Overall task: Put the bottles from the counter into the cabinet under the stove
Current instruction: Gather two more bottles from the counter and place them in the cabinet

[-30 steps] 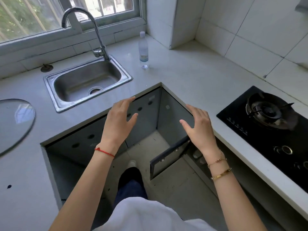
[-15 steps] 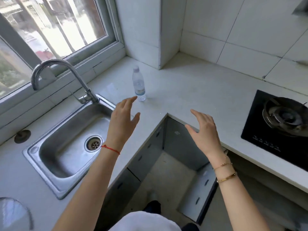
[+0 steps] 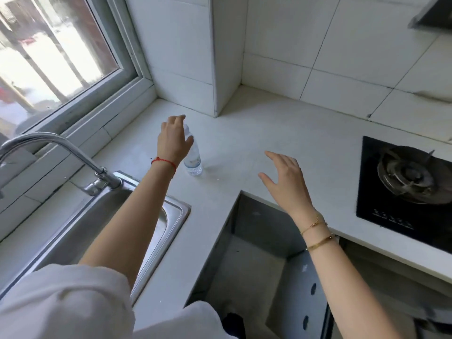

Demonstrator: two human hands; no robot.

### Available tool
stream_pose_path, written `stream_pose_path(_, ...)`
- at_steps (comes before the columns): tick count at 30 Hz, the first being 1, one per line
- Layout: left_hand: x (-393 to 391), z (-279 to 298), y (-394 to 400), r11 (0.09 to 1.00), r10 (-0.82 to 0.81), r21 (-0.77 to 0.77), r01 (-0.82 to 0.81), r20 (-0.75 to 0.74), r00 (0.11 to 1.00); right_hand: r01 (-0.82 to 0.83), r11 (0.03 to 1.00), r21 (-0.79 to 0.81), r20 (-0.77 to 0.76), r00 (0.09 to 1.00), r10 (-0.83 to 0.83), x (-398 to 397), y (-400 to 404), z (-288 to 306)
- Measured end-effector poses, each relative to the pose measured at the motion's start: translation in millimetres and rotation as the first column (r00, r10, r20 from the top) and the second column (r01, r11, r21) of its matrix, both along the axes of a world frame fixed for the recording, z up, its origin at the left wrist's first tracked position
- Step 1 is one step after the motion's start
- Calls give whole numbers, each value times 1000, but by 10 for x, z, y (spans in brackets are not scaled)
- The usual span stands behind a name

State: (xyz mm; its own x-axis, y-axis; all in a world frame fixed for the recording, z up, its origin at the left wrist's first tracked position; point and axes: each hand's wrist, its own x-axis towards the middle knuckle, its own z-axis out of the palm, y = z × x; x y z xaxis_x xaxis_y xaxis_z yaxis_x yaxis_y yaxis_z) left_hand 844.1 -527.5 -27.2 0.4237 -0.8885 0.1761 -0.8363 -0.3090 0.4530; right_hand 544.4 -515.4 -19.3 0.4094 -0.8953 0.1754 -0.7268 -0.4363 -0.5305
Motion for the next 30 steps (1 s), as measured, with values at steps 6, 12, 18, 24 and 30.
stream_pose_path(6, 108, -117, -232, 997, 20, 78, -18, -34, 999, 23, 1000, 8, -16, 1000, -23, 111, -205, 8)
stream_pose_path(12, 90, -131, -215, 996, 6, 88, 0, -60, 998, 42, 999, 33, -4, 999, -42, 88, -218, -28)
stream_pose_path(18, -249, -121, 159, 996, -85, -34, 85, 5, 996, 47, 998, 32, 1, 999, -47, -54, -46, -72)
stream_pose_path(24, -766, 58, 601, 968, -198, -160, 193, -14, 980, 76, 997, -5, 28, 997, -76, -410, 288, -60)
stream_pose_path(30, -1597, 289, 1087, 924, -332, -224, 309, -75, 940, 145, 989, -30, 66, 988, -143, -1103, 785, -25)
